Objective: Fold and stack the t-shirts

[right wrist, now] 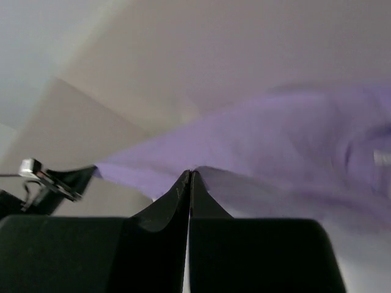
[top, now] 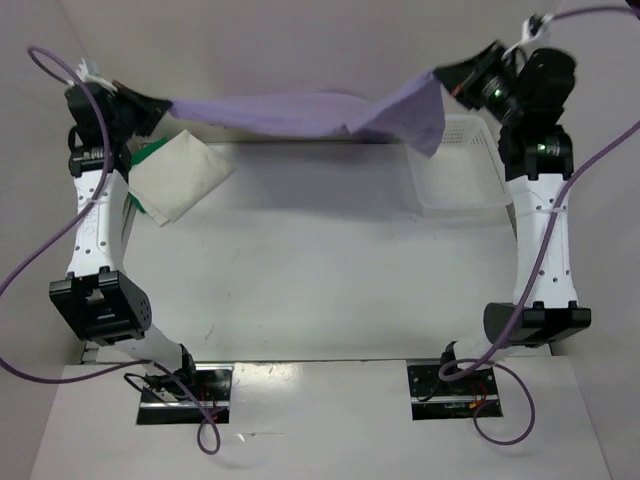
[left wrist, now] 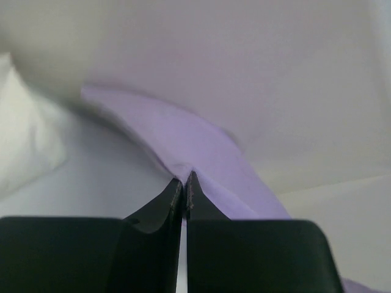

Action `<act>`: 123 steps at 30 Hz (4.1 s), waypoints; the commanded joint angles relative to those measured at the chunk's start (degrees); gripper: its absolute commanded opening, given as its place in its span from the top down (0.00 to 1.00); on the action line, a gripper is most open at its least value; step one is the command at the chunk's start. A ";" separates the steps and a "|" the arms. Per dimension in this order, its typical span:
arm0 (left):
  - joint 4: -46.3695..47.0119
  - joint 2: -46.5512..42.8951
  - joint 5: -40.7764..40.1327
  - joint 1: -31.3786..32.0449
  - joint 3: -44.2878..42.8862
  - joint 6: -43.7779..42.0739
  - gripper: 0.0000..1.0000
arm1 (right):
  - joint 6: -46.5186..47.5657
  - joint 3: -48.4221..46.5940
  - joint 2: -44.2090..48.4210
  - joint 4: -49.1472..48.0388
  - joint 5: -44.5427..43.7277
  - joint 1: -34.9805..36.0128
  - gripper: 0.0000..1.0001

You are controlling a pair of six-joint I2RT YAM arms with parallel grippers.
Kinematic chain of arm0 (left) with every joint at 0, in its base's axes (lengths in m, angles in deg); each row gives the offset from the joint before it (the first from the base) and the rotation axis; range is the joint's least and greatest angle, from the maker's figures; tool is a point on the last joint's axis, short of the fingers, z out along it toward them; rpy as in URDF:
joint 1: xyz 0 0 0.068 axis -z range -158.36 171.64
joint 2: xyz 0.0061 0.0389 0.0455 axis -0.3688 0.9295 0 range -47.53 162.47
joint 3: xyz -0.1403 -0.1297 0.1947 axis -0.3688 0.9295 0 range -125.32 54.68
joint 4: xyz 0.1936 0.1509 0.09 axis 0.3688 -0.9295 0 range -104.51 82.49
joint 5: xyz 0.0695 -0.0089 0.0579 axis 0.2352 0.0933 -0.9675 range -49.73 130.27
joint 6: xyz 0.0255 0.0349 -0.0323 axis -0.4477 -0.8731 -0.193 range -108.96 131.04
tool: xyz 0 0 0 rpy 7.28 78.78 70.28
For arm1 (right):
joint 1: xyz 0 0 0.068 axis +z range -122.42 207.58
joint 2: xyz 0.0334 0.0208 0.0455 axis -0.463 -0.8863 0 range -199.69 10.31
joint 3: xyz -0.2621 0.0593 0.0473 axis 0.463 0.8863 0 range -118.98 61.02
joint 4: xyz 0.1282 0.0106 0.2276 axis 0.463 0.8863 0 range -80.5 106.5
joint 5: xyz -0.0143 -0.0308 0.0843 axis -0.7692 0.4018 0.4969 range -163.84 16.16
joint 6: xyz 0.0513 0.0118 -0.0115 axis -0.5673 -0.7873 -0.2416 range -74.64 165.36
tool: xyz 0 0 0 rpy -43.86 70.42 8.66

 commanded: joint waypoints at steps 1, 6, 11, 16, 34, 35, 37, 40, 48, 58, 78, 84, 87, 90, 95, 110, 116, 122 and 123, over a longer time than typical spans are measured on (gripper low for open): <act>2.13 -4.76 2.20 0.05 12.94 -2.63 0.95 | 5.51 20.07 4.81 6.58 -1.23 0.18 1.00; 2.65 -10.91 3.97 0.05 37.95 -6.23 0.95 | 4.99 54.62 18.77 7.64 0.62 0.18 1.00; -2.17 -15.03 3.36 0.05 51.19 -10.27 0.95 | 3.93 70.71 24.77 13.69 3.08 0.18 1.00; -12.53 -21.71 1.85 -2.50 54.98 -14.76 0.96 | 3.41 74.43 31.53 24.86 -0.25 2.03 1.00; -21.79 -20.78 1.07 -3.03 49.19 -15.83 0.96 | -0.02 67.31 32.28 27.56 -6.68 3.96 1.00; -19.34 -19.20 1.07 -3.03 48.66 -15.21 0.96 | -0.54 66.71 30.95 24.98 -6.68 3.96 1.00; -16.70 -15.59 1.95 -3.03 47.87 -13.80 0.96 | -1.69 65.92 28.22 19.45 -6.68 3.96 1.00; -13.88 -11.02 1.95 -3.03 44.97 -12.48 0.96 | -1.70 62.14 20.58 12.05 -7.73 3.96 1.00; -9.04 -1.17 -0.16 -1.89 36.81 -9.58 0.96 | 3.05 46.59 1.52 7.64 -12.92 3.96 1.00; -4.73 8.14 -3.77 -1.36 31.52 -7.73 0.95 | 5.34 32.62 -12.39 6.41 -16.70 3.96 1.00; -1.39 16.77 -7.02 0.75 26.06 -6.68 0.70 | 7.01 22.67 -23.03 5.70 -20.39 3.43 0.83; -1.39 6.41 -9.74 0.13 32.92 -7.73 0.46 | 7.01 25.47 -15.13 6.40 -19.86 3.43 0.70; -2.70 1.84 -11.24 0.13 37.21 -8.35 0.48 | 7.01 32.49 -8.81 5.72 -17.68 3.43 0.68; -3.32 -1.68 -8.78 -1.00 44.57 -8.35 0.54 | 5.26 44.87 -0.99 3.52 -15.04 3.43 0.97; -2.18 -3.62 -6.68 -3.99 50.76 -8.35 0.57 | 2.35 63.87 7.46 2.98 -17.04 3.43 1.00; 5.47 9.03 -2.36 -4.61 48.30 -3.16 0.62 | -3.27 75.22 2.55 -3.78 -24.43 0.09 0.45; 6.52 9.03 -3.50 -4.61 48.83 -3.16 0.81 | -6.17 73.38 -4.30 -7.64 -25.31 -0.43 0.50; 5.91 7.19 -4.02 -4.61 50.85 -3.86 0.98 | -8.98 73.38 -4.85 -10.02 -24.17 -0.43 0.93; 5.91 7.19 -4.03 -4.61 51.64 -4.39 0.99 | -8.99 73.38 -4.32 -9.15 -24.87 -0.43 0.98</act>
